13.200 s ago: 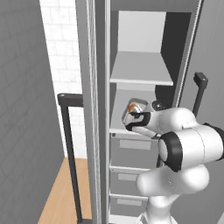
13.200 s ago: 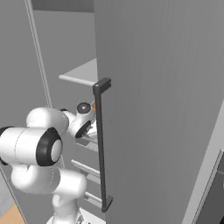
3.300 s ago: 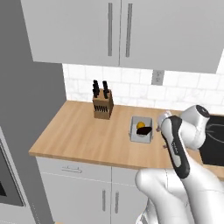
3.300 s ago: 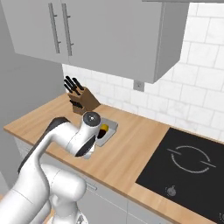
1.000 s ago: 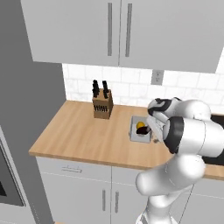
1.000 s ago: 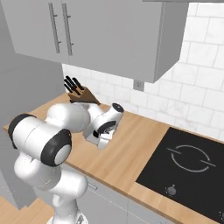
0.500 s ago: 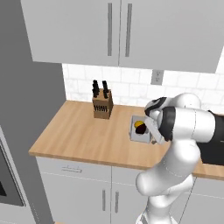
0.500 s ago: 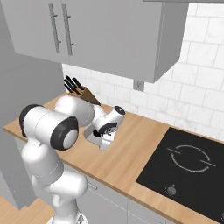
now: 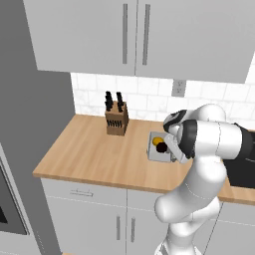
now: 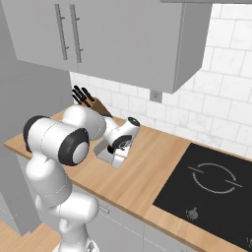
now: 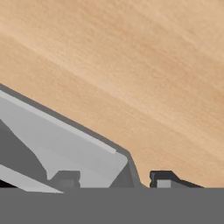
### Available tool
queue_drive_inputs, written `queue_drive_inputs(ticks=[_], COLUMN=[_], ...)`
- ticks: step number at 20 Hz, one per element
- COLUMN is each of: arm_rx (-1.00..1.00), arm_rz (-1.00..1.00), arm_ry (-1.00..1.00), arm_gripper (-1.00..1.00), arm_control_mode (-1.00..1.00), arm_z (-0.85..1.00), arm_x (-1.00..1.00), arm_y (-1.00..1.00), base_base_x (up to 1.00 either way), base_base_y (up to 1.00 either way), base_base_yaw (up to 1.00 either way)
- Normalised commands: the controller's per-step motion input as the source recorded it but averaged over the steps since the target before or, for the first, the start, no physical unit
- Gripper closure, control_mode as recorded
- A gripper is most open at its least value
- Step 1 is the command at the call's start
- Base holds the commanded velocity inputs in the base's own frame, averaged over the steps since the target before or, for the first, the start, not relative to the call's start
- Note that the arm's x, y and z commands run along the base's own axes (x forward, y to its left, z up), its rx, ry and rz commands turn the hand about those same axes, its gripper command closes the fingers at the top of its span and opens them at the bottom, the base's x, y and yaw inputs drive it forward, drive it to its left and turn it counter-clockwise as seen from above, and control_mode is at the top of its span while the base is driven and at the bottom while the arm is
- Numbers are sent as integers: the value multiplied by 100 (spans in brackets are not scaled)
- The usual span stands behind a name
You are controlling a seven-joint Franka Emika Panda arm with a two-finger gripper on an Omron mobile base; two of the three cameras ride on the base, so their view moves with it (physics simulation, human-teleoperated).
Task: Take the meat container that has the chicken drumstick and place it on the second highest rack of the freezer. Then take the vegetable container that has the lemon and avocado and place it on the highest rack of the freezer.
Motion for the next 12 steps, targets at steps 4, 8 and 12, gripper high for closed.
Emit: queue_drive_inputs(ticks=[4, 8, 12], arm_rx=[0, 0, 0], arm_rz=[1, 0, 0], arm_ry=[0, -5, -12], arm_gripper=[100, 100, 100], arm_control_mode=[-100, -100, -100], arm_z=[-7, 0, 0], arm_x=[6, 0, 0], arm_y=[-1, 0, 0], base_base_x=[0, 0, 0], base_base_y=[0, 0, 0], base_base_yaw=[0, 0, 0])
